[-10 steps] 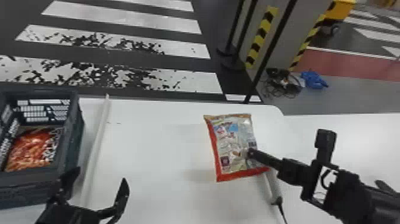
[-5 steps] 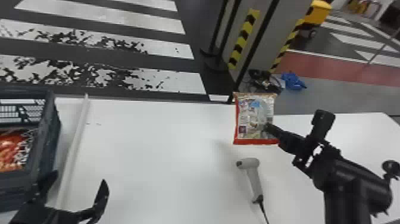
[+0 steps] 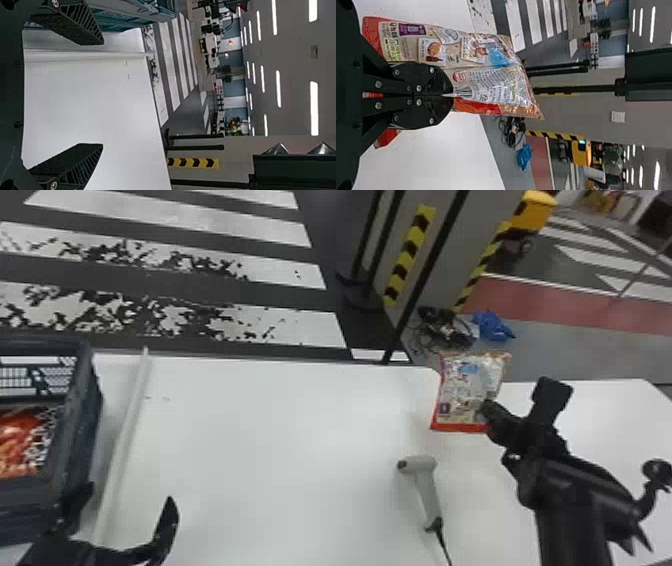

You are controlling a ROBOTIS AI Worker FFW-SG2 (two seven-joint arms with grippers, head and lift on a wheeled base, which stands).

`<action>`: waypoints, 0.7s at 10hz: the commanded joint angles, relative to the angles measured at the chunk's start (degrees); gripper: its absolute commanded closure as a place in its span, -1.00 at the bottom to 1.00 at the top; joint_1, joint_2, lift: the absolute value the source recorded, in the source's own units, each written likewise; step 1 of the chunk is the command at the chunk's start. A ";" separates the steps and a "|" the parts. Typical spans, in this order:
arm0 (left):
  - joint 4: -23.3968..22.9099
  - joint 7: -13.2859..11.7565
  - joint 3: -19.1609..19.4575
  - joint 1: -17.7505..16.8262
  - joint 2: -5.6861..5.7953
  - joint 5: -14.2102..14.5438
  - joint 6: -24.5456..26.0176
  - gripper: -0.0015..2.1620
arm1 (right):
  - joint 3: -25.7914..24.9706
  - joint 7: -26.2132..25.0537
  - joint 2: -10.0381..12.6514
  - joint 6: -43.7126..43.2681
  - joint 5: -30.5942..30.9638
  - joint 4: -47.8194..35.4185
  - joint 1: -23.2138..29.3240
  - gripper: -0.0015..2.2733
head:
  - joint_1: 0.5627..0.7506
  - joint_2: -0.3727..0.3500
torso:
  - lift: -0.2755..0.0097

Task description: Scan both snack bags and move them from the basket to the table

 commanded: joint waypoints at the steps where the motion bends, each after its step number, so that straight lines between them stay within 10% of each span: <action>1: 1.98 0.00 -1.18 -0.40 -0.04 0.22 -2.50 -0.93 | 0.00 -6.81 -0.09 -1.31 0.37 1.51 -0.23 0.98 | 0.41 -0.94 | 0.24; 7: 0.84 0.00 -3.29 -0.84 0.75 0.04 -2.50 -0.94 | -1.40 -31.95 -1.50 -4.48 -1.21 11.17 -5.15 0.98 | 0.41 -0.94 | 0.24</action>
